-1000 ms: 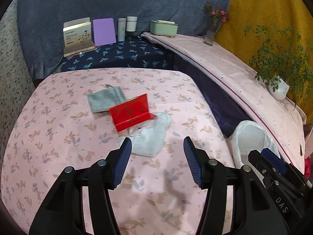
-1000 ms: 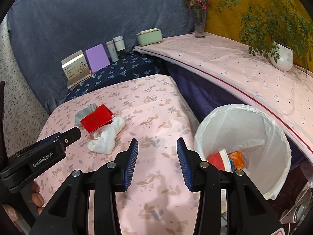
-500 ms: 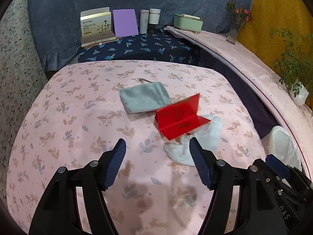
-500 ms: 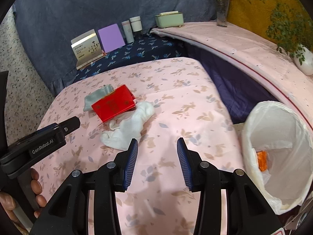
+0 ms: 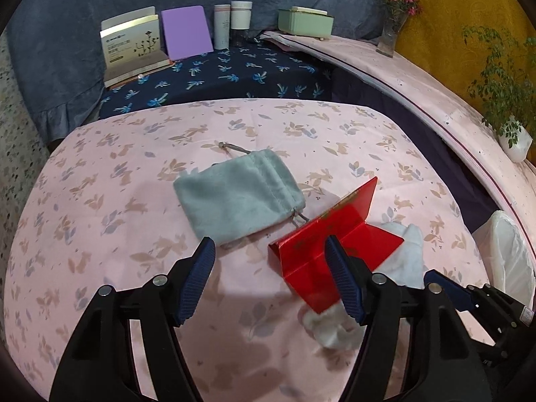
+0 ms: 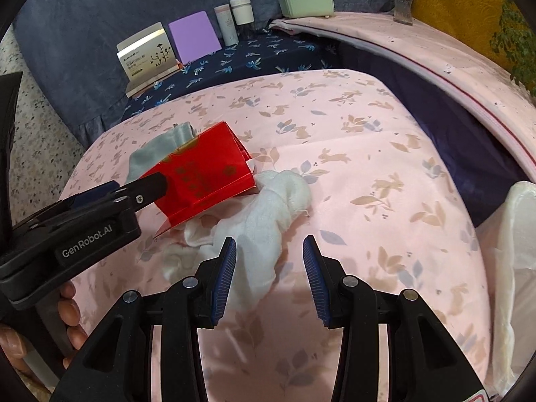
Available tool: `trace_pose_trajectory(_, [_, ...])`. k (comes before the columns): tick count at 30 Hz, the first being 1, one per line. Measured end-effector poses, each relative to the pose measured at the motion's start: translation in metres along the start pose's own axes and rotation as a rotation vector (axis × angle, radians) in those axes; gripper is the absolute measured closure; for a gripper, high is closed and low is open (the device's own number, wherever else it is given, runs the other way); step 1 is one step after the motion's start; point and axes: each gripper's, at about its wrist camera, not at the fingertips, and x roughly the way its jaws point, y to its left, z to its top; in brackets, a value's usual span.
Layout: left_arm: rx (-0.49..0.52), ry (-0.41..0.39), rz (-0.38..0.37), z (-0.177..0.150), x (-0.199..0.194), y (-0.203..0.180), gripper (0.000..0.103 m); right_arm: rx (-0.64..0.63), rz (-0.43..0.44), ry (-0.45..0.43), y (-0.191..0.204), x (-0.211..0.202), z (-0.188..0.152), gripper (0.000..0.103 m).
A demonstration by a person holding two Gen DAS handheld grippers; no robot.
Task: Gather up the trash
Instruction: 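Grasp the red card folder with the left gripper while the right gripper grasps the white cloth, then carry folder and cloth over the wastebasket and open both grippers to drop them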
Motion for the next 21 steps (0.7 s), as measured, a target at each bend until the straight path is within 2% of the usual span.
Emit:
trace_pose_trajectory(4, [0.027, 0.009, -0.036, 0.002, 0.012, -0.007, 0.049, 0.008, 0.003, 0.016, 0.001, 0.013, 0.0, 0.062])
trace_pose_trajectory(6, [0.033, 0.014, -0.053, 0.002, 0.015, -0.011, 0.064, 0.011, 0.003, 0.016, 0.001, 0.017, -0.002, 0.062])
trace_pose_trajectory(7, [0.034, 0.02, -0.059, 0.002, 0.017, -0.013, 0.068, 0.011, 0.004, 0.012, 0.001, 0.017, -0.002, 0.062])
trace_pose_trajectory(9, [0.029, 0.027, -0.07, 0.002, 0.018, -0.015, 0.081, 0.011, 0.005, 0.012, 0.0, 0.017, -0.002, 0.064])
trace_pose_trajectory(10, [0.023, 0.027, -0.071, 0.001, 0.018, -0.016, 0.084, 0.011, 0.004, 0.012, 0.0, 0.017, -0.002, 0.068])
trace_pose_trajectory(11, [0.017, 0.025, -0.074, 0.001, 0.017, -0.017, 0.092, 0.013, 0.007, 0.013, -0.001, 0.016, -0.003, 0.076])
trace_pose_trajectory(12, [0.013, 0.027, -0.077, 0.0, 0.016, -0.018, 0.097, 0.016, 0.01, 0.015, -0.002, 0.016, -0.003, 0.08])
trace_pose_trajectory(17, [0.018, 0.011, -0.07, -0.006, 0.001, -0.029, 0.102, 0.03, 0.007, 0.006, -0.01, 0.002, -0.008, 0.094])
trace_pose_trajectory(21, [0.024, -0.004, -0.078, -0.01, -0.016, -0.042, 0.102, 0.044, -0.003, -0.021, -0.021, -0.019, -0.011, 0.095])
